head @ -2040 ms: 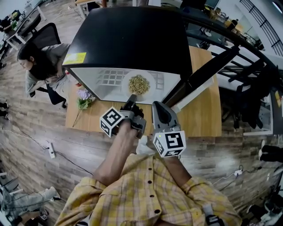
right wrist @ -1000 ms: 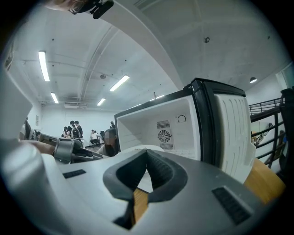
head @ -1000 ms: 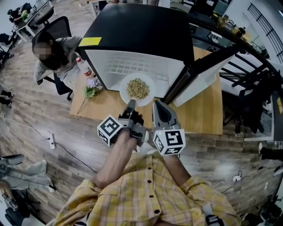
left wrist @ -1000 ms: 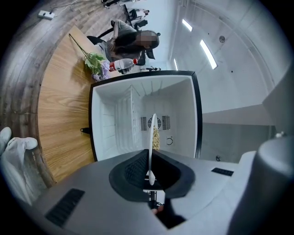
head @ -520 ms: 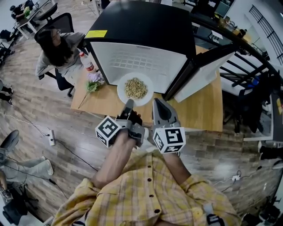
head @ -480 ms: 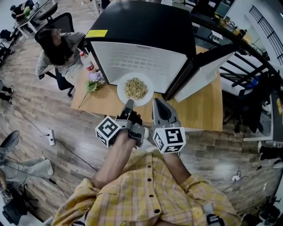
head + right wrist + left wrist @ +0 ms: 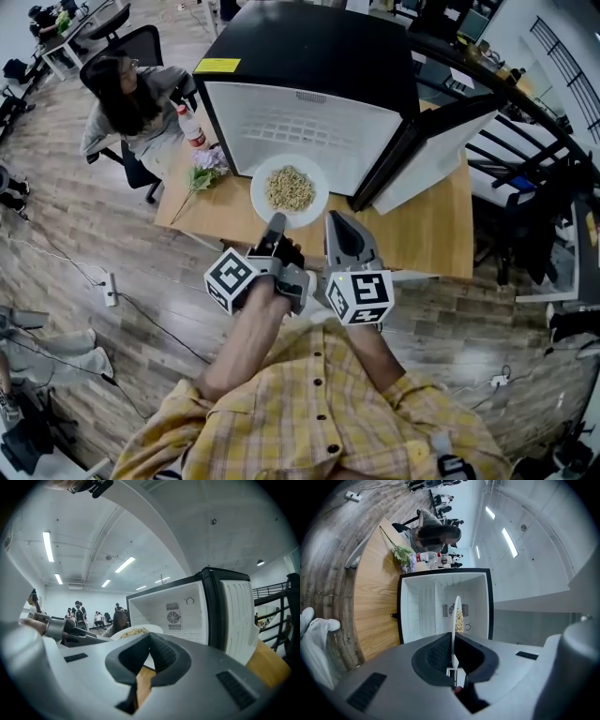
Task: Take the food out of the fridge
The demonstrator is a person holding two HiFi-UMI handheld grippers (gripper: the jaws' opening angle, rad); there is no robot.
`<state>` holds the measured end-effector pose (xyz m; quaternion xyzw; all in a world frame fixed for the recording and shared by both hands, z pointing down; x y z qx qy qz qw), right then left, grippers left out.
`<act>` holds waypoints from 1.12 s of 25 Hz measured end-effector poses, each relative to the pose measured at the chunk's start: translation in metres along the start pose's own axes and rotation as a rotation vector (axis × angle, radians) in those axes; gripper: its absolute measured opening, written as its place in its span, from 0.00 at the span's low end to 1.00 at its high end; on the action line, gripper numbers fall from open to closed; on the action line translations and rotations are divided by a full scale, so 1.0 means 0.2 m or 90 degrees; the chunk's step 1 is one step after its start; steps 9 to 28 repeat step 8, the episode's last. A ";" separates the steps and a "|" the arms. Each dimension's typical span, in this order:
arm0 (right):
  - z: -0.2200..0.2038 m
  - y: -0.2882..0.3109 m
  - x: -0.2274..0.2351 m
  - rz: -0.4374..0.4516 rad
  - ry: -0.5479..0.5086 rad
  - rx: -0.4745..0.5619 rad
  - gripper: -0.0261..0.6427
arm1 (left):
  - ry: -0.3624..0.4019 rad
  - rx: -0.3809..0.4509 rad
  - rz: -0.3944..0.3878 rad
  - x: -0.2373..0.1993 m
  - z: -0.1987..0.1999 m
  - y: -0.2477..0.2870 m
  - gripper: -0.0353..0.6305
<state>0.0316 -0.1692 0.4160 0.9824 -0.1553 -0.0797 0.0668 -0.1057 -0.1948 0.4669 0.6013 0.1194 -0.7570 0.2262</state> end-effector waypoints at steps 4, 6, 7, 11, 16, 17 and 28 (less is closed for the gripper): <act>0.00 0.00 -0.05 0.003 -0.006 0.000 0.05 | -0.005 0.003 -0.005 0.00 0.04 -0.04 0.08; -0.01 -0.01 -0.05 0.002 -0.007 0.000 0.05 | -0.004 0.003 -0.005 -0.01 0.03 -0.05 0.08; -0.01 -0.02 -0.05 0.002 -0.007 0.001 0.05 | -0.003 0.004 -0.005 -0.01 0.02 -0.05 0.08; -0.01 -0.02 -0.04 0.002 -0.008 0.001 0.05 | -0.001 0.004 -0.005 -0.01 0.01 -0.05 0.08; -0.01 -0.02 -0.04 0.002 -0.008 0.001 0.05 | -0.001 0.004 -0.005 -0.01 0.01 -0.05 0.08; -0.01 -0.02 -0.04 0.002 -0.008 0.001 0.05 | -0.001 0.004 -0.005 -0.01 0.01 -0.05 0.08; -0.01 -0.02 -0.04 0.002 -0.008 0.001 0.05 | -0.001 0.004 -0.005 -0.01 0.01 -0.05 0.08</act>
Point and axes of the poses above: the fingertips, and each gripper's own axes: y forward along the fingers, x to its right, z out of its top, the point moved 4 cm from there along -y, backward along the fingers, and after that the axes turned 15 degrees about -y, right-handed, at the moved point
